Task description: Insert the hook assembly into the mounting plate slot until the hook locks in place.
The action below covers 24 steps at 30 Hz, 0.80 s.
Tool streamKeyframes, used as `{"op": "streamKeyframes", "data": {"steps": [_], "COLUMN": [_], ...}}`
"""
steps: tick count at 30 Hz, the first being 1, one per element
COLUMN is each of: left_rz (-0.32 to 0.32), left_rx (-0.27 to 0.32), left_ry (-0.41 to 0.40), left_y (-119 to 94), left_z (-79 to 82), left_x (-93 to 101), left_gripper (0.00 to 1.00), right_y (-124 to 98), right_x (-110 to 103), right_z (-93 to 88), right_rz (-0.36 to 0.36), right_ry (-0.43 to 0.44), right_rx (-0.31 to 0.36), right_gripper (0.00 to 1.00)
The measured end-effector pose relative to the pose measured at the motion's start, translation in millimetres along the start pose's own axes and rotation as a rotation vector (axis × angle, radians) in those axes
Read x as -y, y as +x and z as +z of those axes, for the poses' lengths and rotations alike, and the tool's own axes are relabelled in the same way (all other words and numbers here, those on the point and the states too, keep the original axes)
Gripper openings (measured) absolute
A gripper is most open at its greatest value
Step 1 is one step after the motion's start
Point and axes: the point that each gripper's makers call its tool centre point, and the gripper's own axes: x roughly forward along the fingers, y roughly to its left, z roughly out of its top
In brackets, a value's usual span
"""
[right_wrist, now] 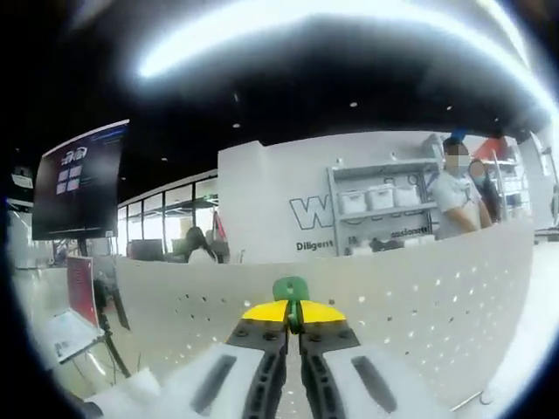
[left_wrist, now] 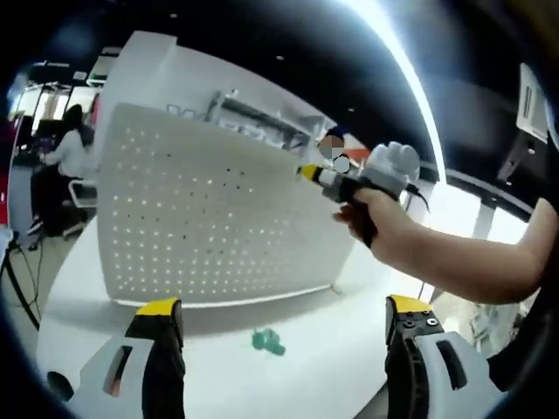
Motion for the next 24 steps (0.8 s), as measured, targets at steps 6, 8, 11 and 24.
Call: {"op": "streamKeyframes", "data": {"steps": [6, 8, 11, 24], "left_rz": [0.009, 0.013, 0.019, 0.028], "left_rx": [-0.005, -0.008, -0.012, -0.013], "left_ry": [-0.001, -0.004, -0.011, -0.034], "left_y": [-0.6, -1.1, -1.7, -1.0], "left_z": [-0.7, -2.3, -4.1, -8.1], "left_x": [-4.4, -6.2, -8.6, -13.0], "left_gripper": [0.98, 0.98, 0.97, 0.96], "right_y": [8.0, 10.9, 11.6, 14.1], "right_x": [4.4, 5.1, 4.6, 9.5], "right_z": [-3.4, -5.5, -12.2, -18.7], "right_rz": [-0.018, -0.021, -0.023, -0.049], "right_ry": [0.015, 0.017, 0.016, 0.028], "right_rx": [0.001, -0.002, -0.019, -0.004], "right_gripper": [0.00, 0.00, 0.00, 0.00]}}
